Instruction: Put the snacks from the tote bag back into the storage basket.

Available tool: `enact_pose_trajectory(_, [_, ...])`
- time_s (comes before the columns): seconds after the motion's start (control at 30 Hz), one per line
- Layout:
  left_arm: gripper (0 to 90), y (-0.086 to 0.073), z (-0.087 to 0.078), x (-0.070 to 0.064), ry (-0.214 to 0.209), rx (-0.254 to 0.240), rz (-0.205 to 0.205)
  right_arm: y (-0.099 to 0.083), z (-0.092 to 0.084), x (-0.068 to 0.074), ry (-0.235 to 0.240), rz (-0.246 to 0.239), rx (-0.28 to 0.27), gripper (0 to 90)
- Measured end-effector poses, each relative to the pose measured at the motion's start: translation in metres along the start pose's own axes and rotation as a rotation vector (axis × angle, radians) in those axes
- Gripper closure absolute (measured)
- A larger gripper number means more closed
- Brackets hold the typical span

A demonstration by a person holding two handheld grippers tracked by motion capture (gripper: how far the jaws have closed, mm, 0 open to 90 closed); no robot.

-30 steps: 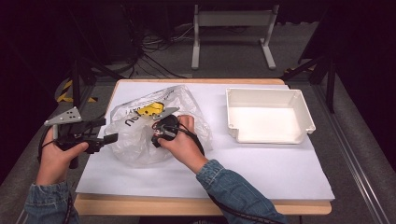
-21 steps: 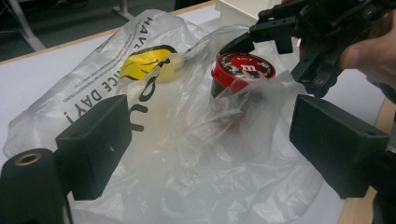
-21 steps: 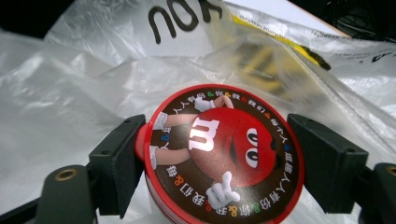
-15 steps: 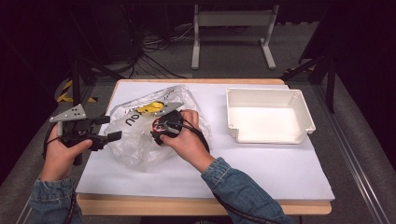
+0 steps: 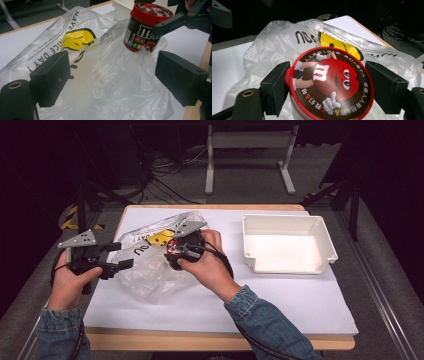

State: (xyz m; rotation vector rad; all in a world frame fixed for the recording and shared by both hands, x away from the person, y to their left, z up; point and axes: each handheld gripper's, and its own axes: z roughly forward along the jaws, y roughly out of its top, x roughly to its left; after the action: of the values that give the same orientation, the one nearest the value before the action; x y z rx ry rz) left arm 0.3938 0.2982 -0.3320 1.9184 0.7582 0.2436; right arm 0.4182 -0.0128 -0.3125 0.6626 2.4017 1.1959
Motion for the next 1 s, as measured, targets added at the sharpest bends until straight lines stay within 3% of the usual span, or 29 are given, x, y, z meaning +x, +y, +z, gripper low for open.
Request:
enact_pose_trajectory(0.47, [13.7, -0.001, -0.003, -0.001, 0.006, 0.001, -0.005, 0.004, -0.031, -0.014, 0.004, -0.017, -0.03, 23.2])
enact_pose_trajectory(1.0, [13.6, -0.005, -0.009, -0.002, 0.021, 0.004, -0.012, 0.0, -0.075, -0.05, -0.054, 0.006, -0.042, 23.2])
